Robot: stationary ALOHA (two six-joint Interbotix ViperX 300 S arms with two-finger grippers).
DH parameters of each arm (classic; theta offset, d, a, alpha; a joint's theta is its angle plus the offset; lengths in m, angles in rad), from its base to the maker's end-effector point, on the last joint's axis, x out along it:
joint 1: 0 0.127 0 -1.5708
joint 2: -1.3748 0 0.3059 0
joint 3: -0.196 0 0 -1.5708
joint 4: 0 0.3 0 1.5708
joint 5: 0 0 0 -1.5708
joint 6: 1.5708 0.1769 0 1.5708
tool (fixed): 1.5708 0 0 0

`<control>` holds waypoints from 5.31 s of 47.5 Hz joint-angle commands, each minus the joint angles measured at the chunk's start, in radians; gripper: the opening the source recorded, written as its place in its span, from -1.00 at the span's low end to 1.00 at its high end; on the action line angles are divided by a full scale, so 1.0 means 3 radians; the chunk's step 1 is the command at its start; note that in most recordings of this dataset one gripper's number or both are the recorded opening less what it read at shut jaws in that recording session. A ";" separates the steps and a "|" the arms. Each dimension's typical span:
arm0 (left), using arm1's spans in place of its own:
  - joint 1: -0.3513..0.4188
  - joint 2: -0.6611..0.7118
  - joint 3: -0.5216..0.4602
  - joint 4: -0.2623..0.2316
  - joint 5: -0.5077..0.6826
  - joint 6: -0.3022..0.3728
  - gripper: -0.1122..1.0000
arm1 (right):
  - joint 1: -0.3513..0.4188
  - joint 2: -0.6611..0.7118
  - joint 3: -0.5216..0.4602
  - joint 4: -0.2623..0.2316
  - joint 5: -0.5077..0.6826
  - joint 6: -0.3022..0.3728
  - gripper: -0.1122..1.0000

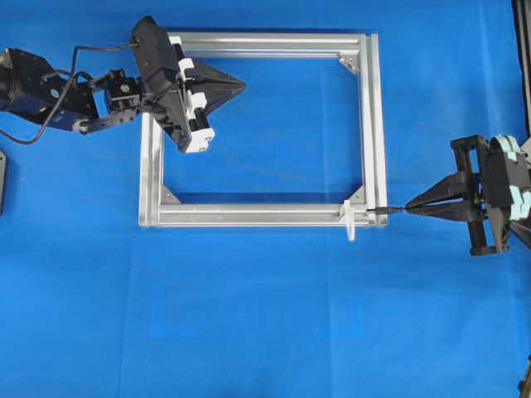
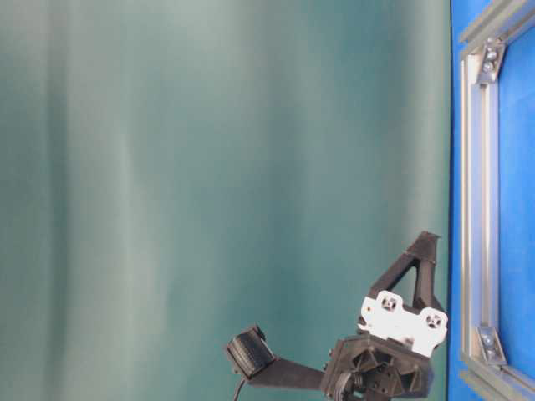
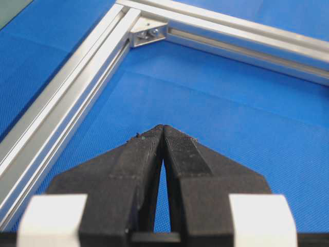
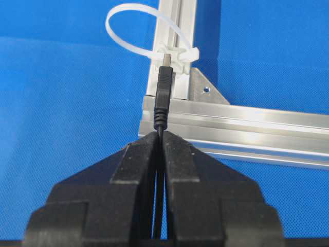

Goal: Insert the wire through the string loop located on the right side.
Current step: 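Lift the cable and carry it right, aligning the plug with the zip-tie loop, then push the plug leftward through the white zip-tie loop with the right gripper, then move the left gripper toward the plug emerging from the loop, then close the left gripper on the plug beyond the loop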

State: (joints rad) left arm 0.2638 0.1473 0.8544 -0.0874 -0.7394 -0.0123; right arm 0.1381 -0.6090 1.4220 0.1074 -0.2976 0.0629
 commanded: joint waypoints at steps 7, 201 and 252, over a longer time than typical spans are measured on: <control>-0.0005 -0.0112 -0.0026 0.0010 -0.0015 0.0000 -0.80 | -0.0005 0.0005 -0.0031 0.0005 -0.0031 -0.0005 -0.87; -0.1217 0.0435 -0.1365 0.0005 0.1053 -0.0020 -0.80 | 0.0015 0.1401 -0.0736 0.0005 -0.0828 -0.0010 -0.87; -0.1227 0.0542 -0.1534 0.0015 0.1089 0.0036 0.79 | 0.0015 0.1406 -0.0741 0.0000 -0.0818 -0.0015 -0.87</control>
State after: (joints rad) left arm -0.1028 0.3252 0.4172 -0.0859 -0.4050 -0.0031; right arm 0.1411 -0.1810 1.2164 0.1074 -0.5369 0.0598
